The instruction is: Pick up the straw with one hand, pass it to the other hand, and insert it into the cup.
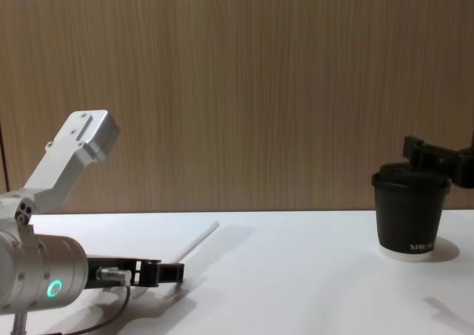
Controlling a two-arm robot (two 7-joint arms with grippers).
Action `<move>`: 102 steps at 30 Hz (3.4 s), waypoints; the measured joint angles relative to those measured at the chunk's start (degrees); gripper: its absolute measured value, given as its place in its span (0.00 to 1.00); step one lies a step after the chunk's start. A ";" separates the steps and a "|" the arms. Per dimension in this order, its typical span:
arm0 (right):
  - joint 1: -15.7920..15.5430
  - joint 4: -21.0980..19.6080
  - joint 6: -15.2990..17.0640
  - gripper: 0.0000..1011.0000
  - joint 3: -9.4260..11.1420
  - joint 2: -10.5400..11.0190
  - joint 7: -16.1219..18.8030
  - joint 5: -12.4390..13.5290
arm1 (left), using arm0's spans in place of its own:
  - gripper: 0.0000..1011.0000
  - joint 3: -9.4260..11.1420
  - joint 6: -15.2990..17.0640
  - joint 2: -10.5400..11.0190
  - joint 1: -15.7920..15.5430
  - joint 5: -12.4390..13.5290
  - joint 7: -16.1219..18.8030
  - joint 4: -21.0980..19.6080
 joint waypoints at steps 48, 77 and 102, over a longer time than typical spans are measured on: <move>0.00 0.00 0.00 0.99 0.00 0.00 0.00 0.00 | 0.54 -0.05 -0.15 -0.17 0.01 0.01 -0.25 0.16; 0.00 0.00 0.00 0.99 0.00 0.00 0.00 0.00 | 0.34 -0.05 -0.14 -0.17 0.00 0.02 -0.25 0.16; 0.00 0.00 0.00 0.99 0.00 0.00 0.00 0.00 | 0.18 -0.05 -0.15 -0.17 0.00 0.01 -0.25 0.16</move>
